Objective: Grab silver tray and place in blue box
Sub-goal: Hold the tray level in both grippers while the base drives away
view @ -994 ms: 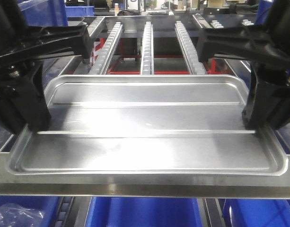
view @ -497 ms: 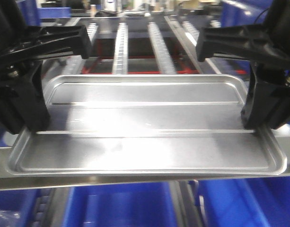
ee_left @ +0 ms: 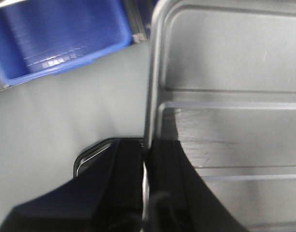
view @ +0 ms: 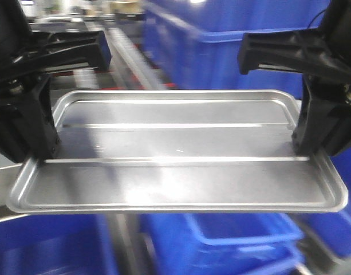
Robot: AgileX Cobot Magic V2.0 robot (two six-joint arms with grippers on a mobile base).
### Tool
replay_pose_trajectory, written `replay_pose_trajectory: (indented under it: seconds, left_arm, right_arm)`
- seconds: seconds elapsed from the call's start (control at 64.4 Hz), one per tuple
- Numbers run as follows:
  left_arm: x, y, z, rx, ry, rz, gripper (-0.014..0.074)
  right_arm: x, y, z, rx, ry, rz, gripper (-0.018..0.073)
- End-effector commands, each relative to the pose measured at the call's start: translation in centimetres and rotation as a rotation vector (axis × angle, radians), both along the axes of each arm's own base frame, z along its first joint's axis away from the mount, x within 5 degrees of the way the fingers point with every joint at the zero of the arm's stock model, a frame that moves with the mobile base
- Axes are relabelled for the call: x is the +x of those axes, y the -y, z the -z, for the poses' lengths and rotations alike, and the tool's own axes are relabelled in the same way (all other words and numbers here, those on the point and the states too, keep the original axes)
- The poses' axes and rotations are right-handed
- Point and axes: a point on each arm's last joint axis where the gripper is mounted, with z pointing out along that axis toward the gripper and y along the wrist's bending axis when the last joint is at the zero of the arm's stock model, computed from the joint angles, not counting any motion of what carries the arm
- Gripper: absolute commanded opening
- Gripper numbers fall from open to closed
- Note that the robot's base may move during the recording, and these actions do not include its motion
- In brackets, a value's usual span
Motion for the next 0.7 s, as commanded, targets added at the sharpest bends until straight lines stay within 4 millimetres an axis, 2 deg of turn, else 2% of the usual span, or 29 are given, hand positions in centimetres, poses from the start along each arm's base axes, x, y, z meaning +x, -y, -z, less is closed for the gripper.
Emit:
replay_pose_trajectory:
  seconds: [0.0, 0.683]
  left_arm:
    - [-0.06, -0.02, -1.52, -0.039, 0.052, 0.007, -0.0006]
    - [-0.06, -0.02, -1.52, -0.039, 0.052, 0.007, -0.0006]
  right_arm:
    - [0.17, 0.30, -1.43, 0.008, 0.073, -0.014, 0.0052]
    - [0.17, 0.30, -1.43, 0.008, 0.073, -0.014, 0.0052]
